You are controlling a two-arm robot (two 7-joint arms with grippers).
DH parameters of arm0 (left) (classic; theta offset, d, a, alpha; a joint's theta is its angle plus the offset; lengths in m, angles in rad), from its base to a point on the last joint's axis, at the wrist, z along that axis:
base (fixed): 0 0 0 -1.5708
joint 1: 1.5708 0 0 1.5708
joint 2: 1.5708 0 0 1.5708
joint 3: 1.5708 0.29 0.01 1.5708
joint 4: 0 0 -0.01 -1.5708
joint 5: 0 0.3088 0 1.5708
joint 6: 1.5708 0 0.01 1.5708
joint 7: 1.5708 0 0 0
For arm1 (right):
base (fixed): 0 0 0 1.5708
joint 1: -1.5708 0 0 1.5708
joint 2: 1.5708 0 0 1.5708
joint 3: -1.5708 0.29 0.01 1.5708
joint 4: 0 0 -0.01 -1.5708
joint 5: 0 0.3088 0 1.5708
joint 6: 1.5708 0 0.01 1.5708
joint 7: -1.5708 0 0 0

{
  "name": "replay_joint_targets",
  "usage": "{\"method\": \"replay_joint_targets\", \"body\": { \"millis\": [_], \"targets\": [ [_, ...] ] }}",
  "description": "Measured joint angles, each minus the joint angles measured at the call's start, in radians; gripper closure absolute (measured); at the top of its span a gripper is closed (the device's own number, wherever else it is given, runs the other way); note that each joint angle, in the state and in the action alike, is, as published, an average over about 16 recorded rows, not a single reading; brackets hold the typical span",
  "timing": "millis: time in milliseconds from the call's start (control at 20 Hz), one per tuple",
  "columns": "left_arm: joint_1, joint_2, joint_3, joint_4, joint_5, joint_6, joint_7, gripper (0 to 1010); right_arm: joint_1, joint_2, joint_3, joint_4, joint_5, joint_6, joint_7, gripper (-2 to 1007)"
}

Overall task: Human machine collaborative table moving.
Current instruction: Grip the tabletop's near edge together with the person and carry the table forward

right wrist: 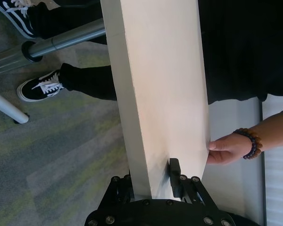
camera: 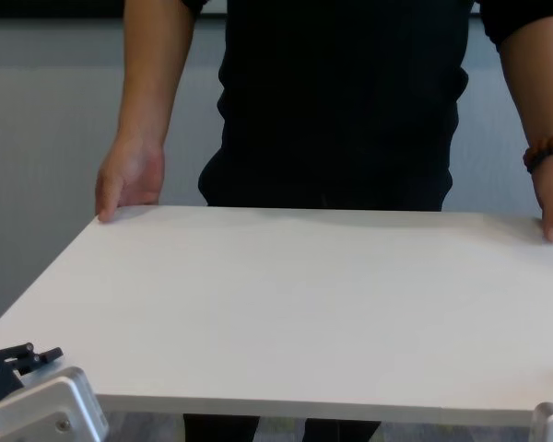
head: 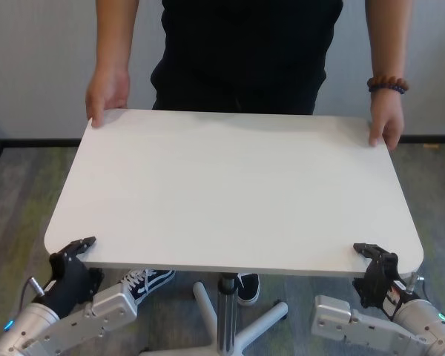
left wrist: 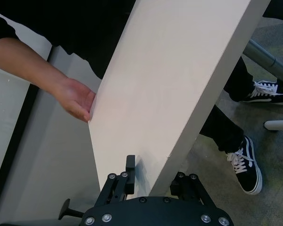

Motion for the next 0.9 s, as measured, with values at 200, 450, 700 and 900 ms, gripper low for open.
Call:
{"method": "replay_joint_targets", "body": {
  "millis": [200, 450, 700, 900],
  "targets": [
    [-0.001, -0.001, 0.000, 0.000, 0.008, 0.005, 0.002, 594, 0.003, -0.003, -0.001, 0.005, -0.002, -0.005, 0.001, 643],
    [-0.002, -0.003, 0.000, 0.000, 0.024, 0.009, 0.006, 595, 0.011, -0.012, -0.003, 0.018, -0.009, -0.014, 0.003, 643],
    [-0.003, -0.007, -0.004, -0.002, 0.042, 0.008, 0.009, 595, 0.018, -0.025, 0.001, 0.032, -0.016, -0.027, 0.005, 643],
    [-0.002, -0.011, -0.012, -0.006, 0.053, 0.002, 0.010, 595, 0.020, -0.034, 0.010, 0.036, -0.017, -0.039, 0.005, 643]
  ]
}}
